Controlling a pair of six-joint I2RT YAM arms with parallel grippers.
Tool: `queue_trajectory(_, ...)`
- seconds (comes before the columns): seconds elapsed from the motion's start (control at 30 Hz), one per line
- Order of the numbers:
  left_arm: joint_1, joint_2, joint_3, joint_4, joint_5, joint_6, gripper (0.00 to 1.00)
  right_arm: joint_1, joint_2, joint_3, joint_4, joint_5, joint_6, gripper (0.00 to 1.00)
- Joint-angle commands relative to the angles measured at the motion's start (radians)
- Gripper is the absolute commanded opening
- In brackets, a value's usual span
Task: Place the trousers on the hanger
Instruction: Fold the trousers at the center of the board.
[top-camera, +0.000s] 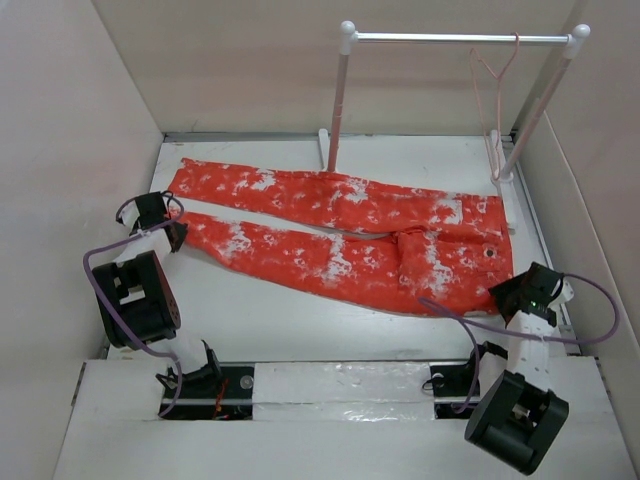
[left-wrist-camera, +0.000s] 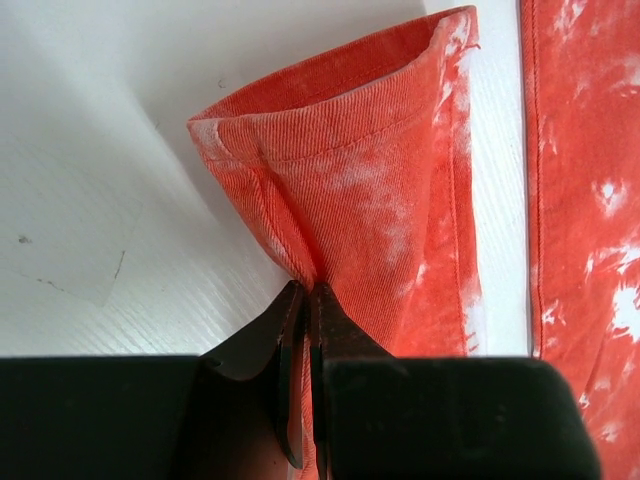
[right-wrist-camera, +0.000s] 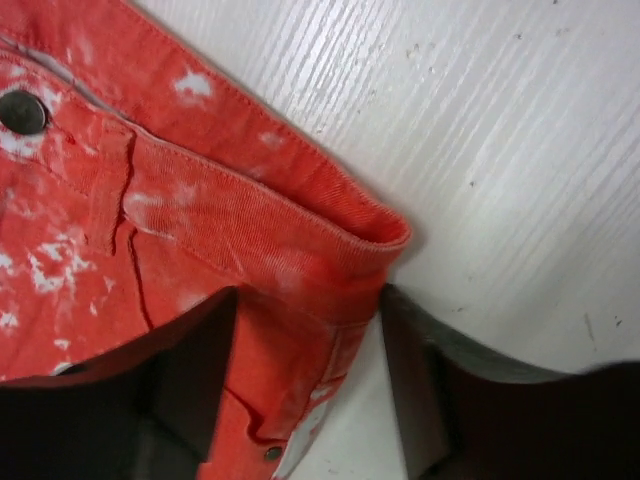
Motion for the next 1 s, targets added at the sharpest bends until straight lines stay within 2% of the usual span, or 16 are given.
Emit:
queue_trajectory(0.0,-0.007,-0.001,0.021,-0.008,-0.020,0.013,0.00,-0.013,0.013,-0.022,0.076,-0.017,0.001,0.58)
queue_trajectory(0.03,-0.007,-0.003,0.029,-0.011,-0.024,0.015,0.00,-0.013,0.005,-0.010,0.074,-0.016,-0.019,0.38)
queue_trajectory(0.07,-0.007,-0.004,0.032,-0.021,-0.024,0.016,0.00,-0.013,-0.004,0.001,0.052,-0.012,-0.036,0.27)
queue_trajectory(0.1,0.003,-0.009,0.038,-0.027,-0.027,0.021,0.00,-0.013,-0.019,0.014,0.041,-0.011,-0.052,0.08)
queue_trajectory(0.17,0.003,-0.038,0.053,-0.051,-0.055,0.027,0.00,-0.013,-0.102,0.063,0.002,0.010,-0.100,0.00)
queue_trajectory(0.37,0.003,-0.176,0.115,-0.160,-0.187,0.041,0.00,-0.013,-0.422,0.204,-0.204,0.089,-0.205,0.00)
queue_trajectory(0.47,0.003,-0.226,0.184,-0.232,-0.241,0.021,0.00,-0.013,-0.450,0.228,-0.238,0.026,-0.203,0.00)
queue_trajectory(0.53,0.003,-0.236,0.223,-0.257,-0.261,0.022,0.00,-0.013,-0.479,0.243,-0.223,0.047,-0.226,0.00)
queue_trajectory(0.63,0.003,-0.224,0.315,-0.312,-0.277,0.033,0.00,-0.013,-0.420,0.317,-0.171,0.041,-0.261,0.00)
queue_trajectory(0.7,0.003,-0.214,0.333,-0.289,-0.265,0.059,0.00,-0.013,-0.372,0.334,-0.099,-0.008,-0.270,0.00)
queue_trajectory(0.83,-0.007,-0.138,0.375,-0.265,-0.311,0.105,0.00,-0.013,-0.201,0.317,0.004,-0.052,-0.258,0.00)
queue_trajectory(0.97,-0.007,-0.070,0.399,-0.205,-0.330,0.122,0.00,-0.013,-0.109,0.277,0.137,-0.065,-0.267,0.00)
